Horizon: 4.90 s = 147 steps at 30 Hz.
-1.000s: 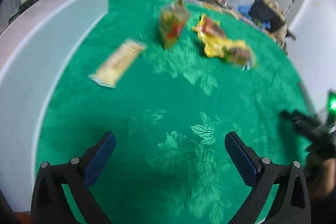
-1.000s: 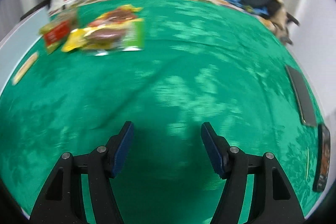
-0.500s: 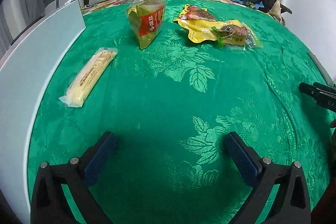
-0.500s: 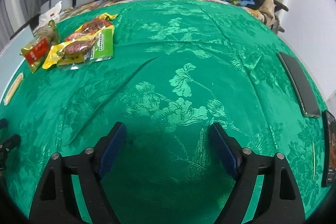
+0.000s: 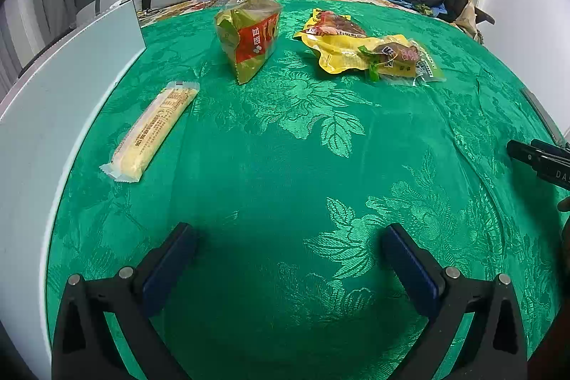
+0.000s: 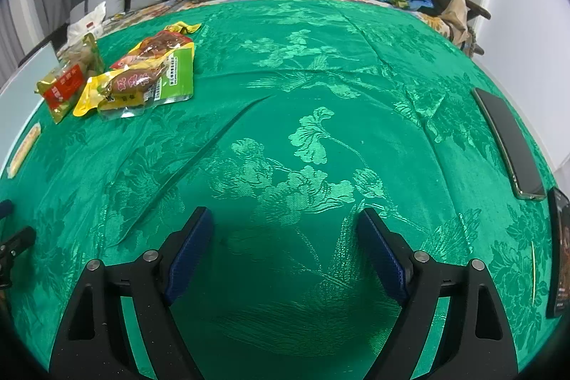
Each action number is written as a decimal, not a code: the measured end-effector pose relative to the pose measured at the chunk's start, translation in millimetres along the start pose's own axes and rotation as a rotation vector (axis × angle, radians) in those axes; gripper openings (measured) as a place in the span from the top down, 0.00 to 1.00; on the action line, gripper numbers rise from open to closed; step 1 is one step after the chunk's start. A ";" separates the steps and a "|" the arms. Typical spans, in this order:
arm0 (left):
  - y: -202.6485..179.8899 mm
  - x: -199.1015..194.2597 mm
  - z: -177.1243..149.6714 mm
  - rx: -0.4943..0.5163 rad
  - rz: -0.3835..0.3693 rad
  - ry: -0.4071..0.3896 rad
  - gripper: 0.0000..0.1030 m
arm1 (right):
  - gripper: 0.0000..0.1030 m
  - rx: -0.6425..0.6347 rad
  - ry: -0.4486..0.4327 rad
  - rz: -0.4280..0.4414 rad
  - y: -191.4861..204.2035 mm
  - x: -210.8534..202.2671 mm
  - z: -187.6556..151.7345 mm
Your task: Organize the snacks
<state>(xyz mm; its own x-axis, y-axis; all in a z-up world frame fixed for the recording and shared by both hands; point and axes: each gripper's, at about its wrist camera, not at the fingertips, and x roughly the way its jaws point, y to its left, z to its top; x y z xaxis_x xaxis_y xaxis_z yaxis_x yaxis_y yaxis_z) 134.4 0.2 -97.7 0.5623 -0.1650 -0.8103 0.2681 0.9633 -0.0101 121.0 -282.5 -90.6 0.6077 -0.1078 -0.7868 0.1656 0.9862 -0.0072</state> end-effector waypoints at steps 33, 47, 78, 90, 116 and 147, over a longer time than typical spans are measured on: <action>98.0 36.1 82.7 -0.036 0.018 0.157 0.73 | 0.16 -0.001 0.000 -0.001 -0.2 0.5 -0.1; 51.9 -3.0 24.3 -0.087 -0.007 0.117 0.60 | 0.16 -0.001 -0.001 -0.002 -0.4 0.5 -0.1; 79.9 13.2 15.7 -0.120 0.090 0.008 0.00 | 0.16 -0.002 -0.001 -0.004 -0.3 1.1 -0.1; 81.0 12.0 14.9 -0.122 0.088 0.007 0.00 | 0.18 0.205 0.052 0.493 4.6 30.1 103.4; 81.0 11.3 14.4 -0.121 0.087 0.007 0.00 | 0.33 -0.474 0.107 0.543 144.5 -11.9 78.8; 62.9 -0.8 25.8 -0.041 0.028 0.100 0.75 | 0.40 -0.749 0.254 0.306 212.2 17.0 41.3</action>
<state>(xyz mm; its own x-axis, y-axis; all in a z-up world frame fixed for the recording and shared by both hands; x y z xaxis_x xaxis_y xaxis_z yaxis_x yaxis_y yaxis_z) 171.0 55.4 -82.6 0.4881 -0.1179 -0.8648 0.2203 0.9754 -0.0087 198.5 -80.3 -80.1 0.3338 0.1209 -0.9349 -0.5902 0.8001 -0.1073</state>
